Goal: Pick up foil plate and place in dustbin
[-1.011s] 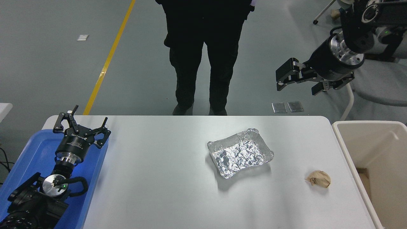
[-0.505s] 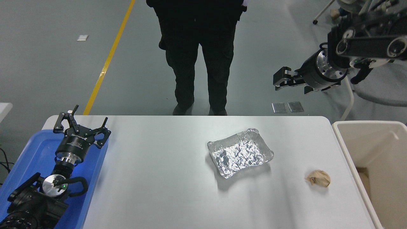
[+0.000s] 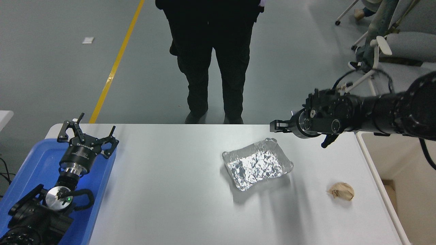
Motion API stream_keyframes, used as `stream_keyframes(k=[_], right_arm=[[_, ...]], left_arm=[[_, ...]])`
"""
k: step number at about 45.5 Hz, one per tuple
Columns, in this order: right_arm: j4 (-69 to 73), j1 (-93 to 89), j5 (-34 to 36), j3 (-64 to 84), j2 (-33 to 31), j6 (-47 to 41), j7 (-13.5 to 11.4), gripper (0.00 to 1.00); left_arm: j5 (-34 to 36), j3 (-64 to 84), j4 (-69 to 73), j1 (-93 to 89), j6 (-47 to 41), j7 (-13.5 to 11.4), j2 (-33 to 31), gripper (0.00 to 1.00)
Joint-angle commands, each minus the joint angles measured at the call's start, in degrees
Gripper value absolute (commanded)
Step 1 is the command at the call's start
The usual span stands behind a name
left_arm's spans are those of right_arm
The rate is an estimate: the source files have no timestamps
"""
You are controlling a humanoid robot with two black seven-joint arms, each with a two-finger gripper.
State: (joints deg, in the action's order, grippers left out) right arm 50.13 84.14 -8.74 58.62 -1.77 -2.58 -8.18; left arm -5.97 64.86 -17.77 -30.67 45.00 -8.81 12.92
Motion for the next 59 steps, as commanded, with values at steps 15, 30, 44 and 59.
stream_keyframes(k=[15,30,44,59], right_arm=[[-11.6,-15.1,-4.7,0.0,1.8,4.3,0.1,0.81],[-12.7,-16.5,-5.1,-0.2,1.8,4.4,0.2,0.80],[-12.4,-16.5,-5.0,-2.9,1.8,4.4,0.2,0.80],[-11.6,-17.0,-4.8,-6.1,1.8,4.3,0.2,0.64]], left_arm=[[0.0,0.2,0.0,0.0,0.0,-0.2,0.0,0.99],[0.0,0.2,0.0,0.0,0.0,-0.2,0.0,0.99],[0.0,0.2,0.0,0.0,0.0,-0.2,0.0,0.99],[0.0,0.2,0.0,0.0,0.0,-0.2,0.0,0.99]])
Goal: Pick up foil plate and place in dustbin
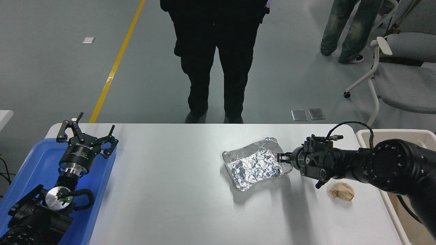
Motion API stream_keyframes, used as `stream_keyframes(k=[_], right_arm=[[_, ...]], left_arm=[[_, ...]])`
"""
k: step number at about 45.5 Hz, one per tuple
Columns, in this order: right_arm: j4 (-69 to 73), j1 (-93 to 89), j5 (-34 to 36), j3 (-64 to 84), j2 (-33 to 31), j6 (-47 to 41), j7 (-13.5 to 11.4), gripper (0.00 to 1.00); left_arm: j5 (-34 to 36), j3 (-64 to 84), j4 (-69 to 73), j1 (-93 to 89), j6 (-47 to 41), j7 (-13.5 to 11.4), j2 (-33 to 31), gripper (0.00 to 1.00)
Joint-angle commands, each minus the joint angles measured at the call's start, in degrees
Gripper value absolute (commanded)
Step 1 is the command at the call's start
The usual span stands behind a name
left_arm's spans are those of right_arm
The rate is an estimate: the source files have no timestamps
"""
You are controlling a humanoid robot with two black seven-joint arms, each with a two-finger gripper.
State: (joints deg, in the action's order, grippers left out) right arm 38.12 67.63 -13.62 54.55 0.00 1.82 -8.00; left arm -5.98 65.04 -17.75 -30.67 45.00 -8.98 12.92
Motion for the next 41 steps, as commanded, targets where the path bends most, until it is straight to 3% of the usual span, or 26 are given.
stream_keyframes(k=[1,8,18,34,41], right_arm=[[0.5,-0.5,0.2,-2.2,0.0,-0.1,0.0,0.60],[1.1,-1.1,0.3,-2.6,0.0,-0.5,-0.1,0.28],[2.7,-1.1,0.6,-3.3,0.0,-0.8,-0.1,0.00],[9.8,2.6,1.0,-4.9,0.0,-1.3,0.1,0.00],[19.0,9.3,1.8,-5.9,-3.2,-2.4,1.7,0.00]], left_arm=[[0.0,0.0,0.0,0.0,0.0,0.0,0.0,0.99],[0.0,0.0,0.0,0.0,0.0,0.0,0.0,0.99],[0.0,0.0,0.0,0.0,0.0,0.0,0.0,0.99],[0.0,-0.1,0.0,0.0,0.0,0.0,0.0,0.99],[0.0,-0.1,0.0,0.0,0.0,0.1,0.0,0.99]])
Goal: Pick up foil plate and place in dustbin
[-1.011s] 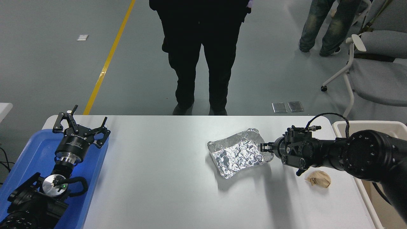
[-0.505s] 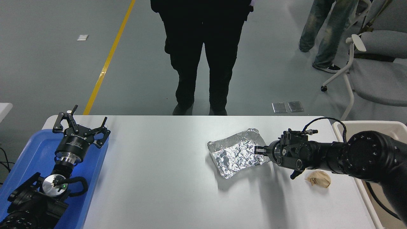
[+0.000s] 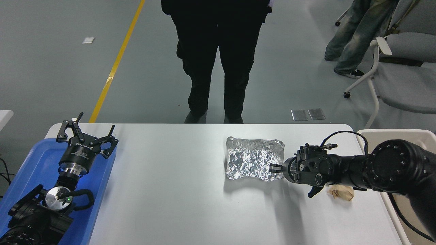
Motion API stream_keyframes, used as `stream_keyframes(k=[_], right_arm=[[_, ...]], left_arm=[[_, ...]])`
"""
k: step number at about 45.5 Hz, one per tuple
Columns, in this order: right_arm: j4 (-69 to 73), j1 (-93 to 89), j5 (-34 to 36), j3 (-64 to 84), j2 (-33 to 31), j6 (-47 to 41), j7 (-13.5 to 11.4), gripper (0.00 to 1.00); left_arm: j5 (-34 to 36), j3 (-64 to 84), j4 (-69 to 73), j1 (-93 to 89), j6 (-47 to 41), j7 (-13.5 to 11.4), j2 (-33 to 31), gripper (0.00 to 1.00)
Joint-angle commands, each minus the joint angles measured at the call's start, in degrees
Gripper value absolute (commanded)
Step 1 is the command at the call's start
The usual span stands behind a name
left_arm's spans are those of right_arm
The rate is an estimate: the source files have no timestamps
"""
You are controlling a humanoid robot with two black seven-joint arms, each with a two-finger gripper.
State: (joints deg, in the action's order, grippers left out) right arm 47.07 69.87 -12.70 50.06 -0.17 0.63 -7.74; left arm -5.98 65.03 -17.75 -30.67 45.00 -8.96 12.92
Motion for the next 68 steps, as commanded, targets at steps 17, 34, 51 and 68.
stream_keyframes(k=[17,34,51,68], right_arm=[[15.9,28.0,14.2,-0.1,-10.8,-34.1,2.0,0.00],[16.7,51.7,21.6,6.4,-14.9,-45.6,2.0,0.00],[16.7,61.2,23.5,10.4,-14.9,-45.6,2.0,0.00],[16.1,61.4,24.6,14.4,-14.8,-45.6,1.6,0.00]], left_arm=[[0.0,-0.2,0.0,-0.1,0.0,0.1,0.0,0.99],[0.0,-0.2,0.0,0.0,0.0,0.1,0.0,0.99],[0.0,-0.2,-0.1,0.0,0.0,0.2,0.0,0.99],[0.0,-0.1,0.0,0.0,0.0,0.1,0.0,0.99]])
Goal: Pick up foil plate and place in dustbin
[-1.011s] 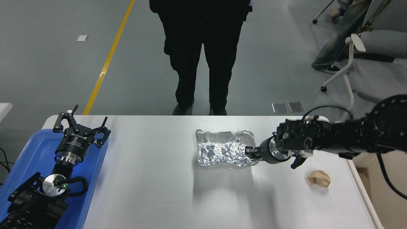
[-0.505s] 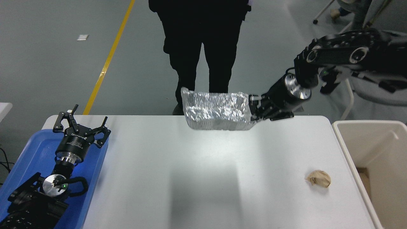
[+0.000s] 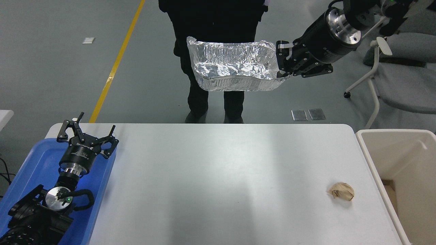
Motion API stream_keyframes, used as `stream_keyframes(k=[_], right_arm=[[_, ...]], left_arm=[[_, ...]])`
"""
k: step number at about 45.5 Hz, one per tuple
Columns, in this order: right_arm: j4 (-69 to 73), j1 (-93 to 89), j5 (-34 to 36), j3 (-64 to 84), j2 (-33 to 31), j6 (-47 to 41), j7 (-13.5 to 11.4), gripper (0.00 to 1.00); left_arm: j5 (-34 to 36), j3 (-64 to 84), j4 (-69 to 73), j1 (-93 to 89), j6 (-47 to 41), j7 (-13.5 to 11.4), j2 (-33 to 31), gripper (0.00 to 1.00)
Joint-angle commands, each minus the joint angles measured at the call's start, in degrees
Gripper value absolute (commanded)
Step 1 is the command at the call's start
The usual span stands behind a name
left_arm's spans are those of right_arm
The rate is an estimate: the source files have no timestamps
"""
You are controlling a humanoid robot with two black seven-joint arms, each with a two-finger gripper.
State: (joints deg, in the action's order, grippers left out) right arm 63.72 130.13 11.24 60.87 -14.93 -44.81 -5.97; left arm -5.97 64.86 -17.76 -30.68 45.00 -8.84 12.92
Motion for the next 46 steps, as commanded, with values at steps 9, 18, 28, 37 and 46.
stream_keyframes(k=[9,18,28,37,46], right_arm=[[-0.8,1.2,0.4,11.7,-3.3,-0.2,-0.1,0.00],[-1.2,0.6,-0.7,18.3,-11.9,-0.2,-0.1,0.00],[-3.4,-1.6,-4.6,24.3,-24.9,-0.2,-0.1,0.00],[-7.2,-10.1,-6.3,25.5,-33.6,3.1,-0.2,0.00],[-17.0,-23.1,-5.0,22.0,-39.5,8.0,0.0,0.00]], left_arm=[[0.0,0.2,0.0,0.2,0.0,-0.1,0.0,0.99],[0.0,0.2,0.0,0.2,0.0,-0.2,0.0,0.99],[0.0,0.2,0.0,0.3,0.0,-0.2,0.0,0.99],[0.0,0.2,0.0,0.2,0.0,-0.2,0.0,0.99],[0.0,0.2,0.0,0.2,0.0,-0.2,0.0,0.99]])
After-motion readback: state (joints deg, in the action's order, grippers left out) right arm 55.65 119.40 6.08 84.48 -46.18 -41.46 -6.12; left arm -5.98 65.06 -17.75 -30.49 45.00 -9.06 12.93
